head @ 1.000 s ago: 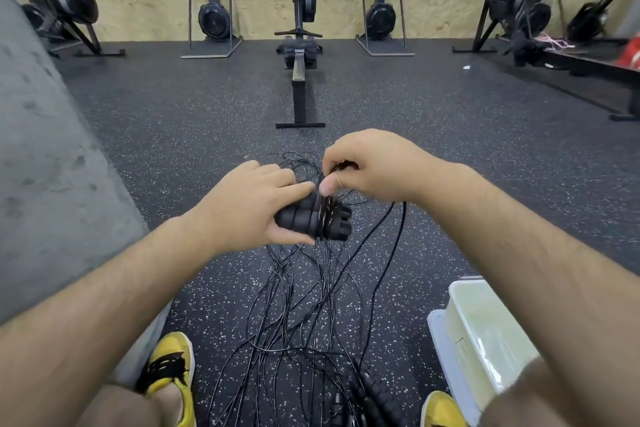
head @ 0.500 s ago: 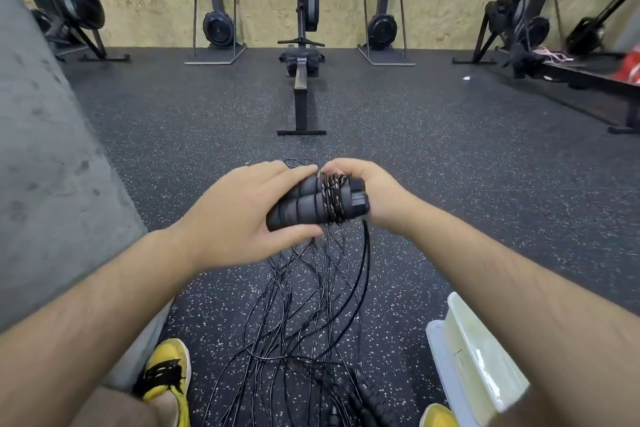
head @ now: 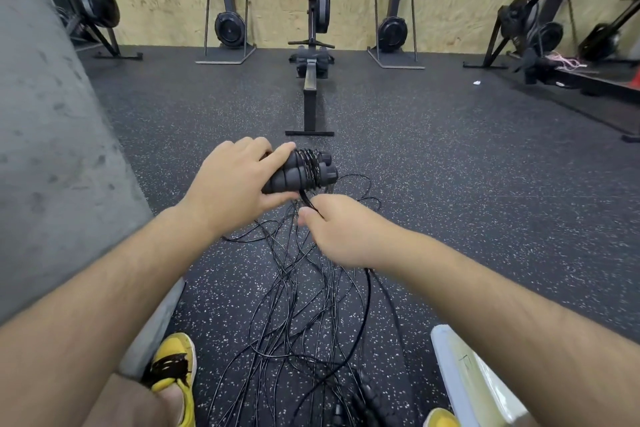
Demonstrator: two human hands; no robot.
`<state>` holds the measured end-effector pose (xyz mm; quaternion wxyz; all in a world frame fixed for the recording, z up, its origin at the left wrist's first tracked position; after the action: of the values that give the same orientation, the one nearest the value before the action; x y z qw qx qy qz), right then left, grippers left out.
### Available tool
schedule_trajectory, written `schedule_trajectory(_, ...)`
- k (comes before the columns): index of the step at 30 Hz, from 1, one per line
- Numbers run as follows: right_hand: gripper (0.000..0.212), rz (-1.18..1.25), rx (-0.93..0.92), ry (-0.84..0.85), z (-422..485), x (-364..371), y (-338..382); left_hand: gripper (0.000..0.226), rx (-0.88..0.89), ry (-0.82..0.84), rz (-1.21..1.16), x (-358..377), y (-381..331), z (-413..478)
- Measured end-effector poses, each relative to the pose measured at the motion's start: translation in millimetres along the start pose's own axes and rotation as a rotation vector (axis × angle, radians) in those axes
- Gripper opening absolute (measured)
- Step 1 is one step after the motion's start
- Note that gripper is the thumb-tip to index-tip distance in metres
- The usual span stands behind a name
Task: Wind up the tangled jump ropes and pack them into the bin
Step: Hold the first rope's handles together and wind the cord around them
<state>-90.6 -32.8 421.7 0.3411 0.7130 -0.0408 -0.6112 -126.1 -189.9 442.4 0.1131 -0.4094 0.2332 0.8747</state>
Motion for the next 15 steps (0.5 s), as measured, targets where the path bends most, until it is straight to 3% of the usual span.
schedule_trajectory(9, 0.025, -0.620, -0.257, -0.178, -15, -46, 20, 0.075, 0.071, 0.042, 0.011, 7, -7, -1)
schedule_trajectory(15, 0.036, -0.685, -0.378, -0.298, -6, -63, 12, 0.070, 0.158, 0.040, 0.000, 6, -18, -4)
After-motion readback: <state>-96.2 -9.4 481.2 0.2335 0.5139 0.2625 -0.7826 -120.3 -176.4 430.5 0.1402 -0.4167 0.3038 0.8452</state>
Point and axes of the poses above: each hand's wrist, its own z-axis towards the middle knuckle, its own x-axis out of the palm, y = z × x, the point moved 5 cm from there along z, towards the middle knuckle
